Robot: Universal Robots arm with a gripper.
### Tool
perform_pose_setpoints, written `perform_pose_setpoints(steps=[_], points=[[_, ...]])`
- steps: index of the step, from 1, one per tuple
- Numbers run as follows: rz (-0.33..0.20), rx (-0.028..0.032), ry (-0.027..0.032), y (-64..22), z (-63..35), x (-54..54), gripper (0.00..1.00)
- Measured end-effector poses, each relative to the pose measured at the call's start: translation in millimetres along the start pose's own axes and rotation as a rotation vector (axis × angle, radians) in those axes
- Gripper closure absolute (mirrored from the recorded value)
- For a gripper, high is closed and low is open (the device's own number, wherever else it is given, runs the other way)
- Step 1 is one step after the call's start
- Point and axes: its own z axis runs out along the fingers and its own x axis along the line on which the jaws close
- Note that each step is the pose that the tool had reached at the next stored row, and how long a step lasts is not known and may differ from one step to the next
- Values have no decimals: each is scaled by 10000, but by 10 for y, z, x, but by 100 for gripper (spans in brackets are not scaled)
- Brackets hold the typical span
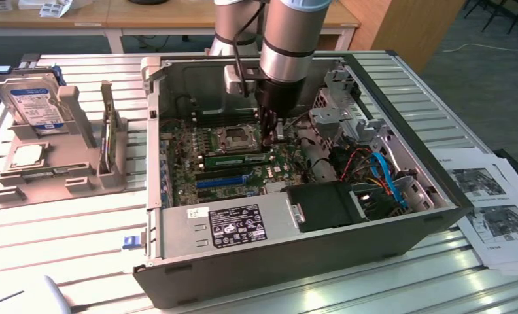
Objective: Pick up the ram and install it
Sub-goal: 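Press down the ram until it locks into place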
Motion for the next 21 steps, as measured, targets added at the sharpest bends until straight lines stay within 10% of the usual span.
perform_pose_setpoints(steps=[21], points=[[0,33,4,601,30,22,90]])
